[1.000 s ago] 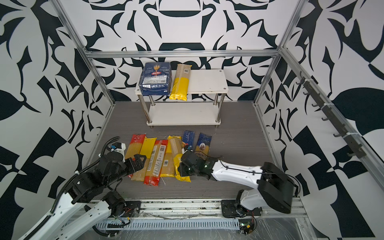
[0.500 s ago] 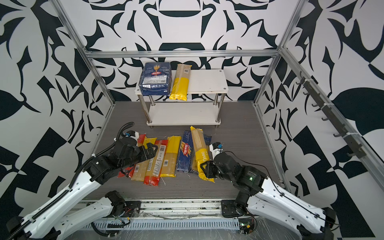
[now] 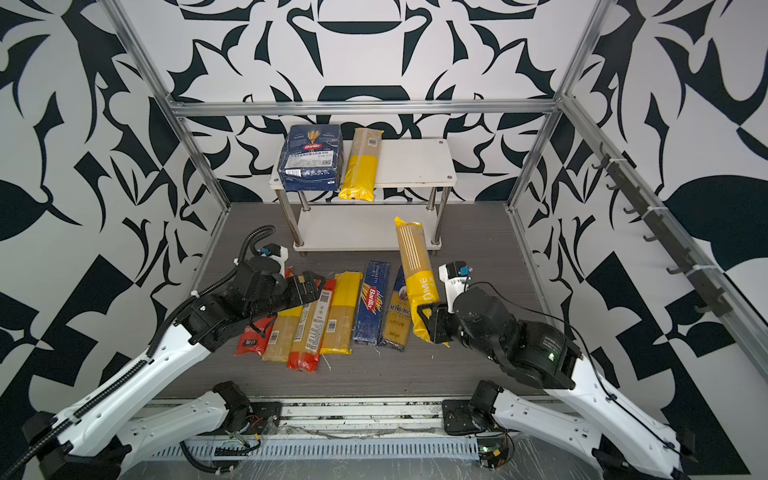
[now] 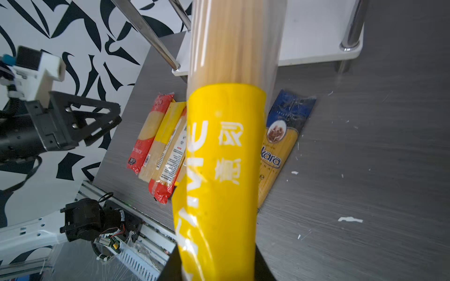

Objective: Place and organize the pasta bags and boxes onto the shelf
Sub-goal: 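Lift the yellow Pastatime bag upright with the right gripper toward the shelf, then stand the yellow bag on the upper shelf beside the other yellow bag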

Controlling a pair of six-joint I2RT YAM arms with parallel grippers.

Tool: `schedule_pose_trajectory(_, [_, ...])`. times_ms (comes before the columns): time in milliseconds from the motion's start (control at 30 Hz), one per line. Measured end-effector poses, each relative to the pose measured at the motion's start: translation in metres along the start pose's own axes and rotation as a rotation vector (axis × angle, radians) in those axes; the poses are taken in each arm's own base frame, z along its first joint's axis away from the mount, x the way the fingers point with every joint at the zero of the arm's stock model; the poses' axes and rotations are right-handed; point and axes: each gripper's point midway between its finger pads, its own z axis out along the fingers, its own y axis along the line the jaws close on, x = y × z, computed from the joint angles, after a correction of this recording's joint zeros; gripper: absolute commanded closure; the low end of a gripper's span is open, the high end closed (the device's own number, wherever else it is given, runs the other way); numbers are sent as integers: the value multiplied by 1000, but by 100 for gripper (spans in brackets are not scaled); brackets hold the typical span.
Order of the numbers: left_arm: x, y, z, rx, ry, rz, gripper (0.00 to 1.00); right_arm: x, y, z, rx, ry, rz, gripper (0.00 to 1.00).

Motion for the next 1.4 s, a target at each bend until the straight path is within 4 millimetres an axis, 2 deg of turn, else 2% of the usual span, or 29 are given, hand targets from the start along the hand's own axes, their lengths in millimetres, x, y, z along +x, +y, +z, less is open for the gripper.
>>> schedule_pose_trajectory(333, [-4,-6,4,11,-2,42,0,-79,45,7,66,-85,-166,95])
schedule_pose_trajectory(467, [-8,-13,6,39,-15,50,1,-117,51,15,100,-125,-179,95])
schedule_pose_trajectory(667, [-11,-20,9,71,-29,55,1,-169,26,45,174,-134,-96,96])
schedule_pose_trajectory(867, [-11,-16,10,57,-35,76,0,-198,-3,89,208,-72,-17,96])
schedule_pose_trajectory(967, [-12,-16,8,55,-45,82,0,-209,-10,105,203,-55,5,96])
schedule_pose_trajectory(1233, [-13,-14,8,44,-53,99,1,-246,-17,125,156,-81,47,96])
schedule_pose_trajectory(1400, [-13,-12,10,35,-53,107,1,-265,-21,146,130,-88,77,96])
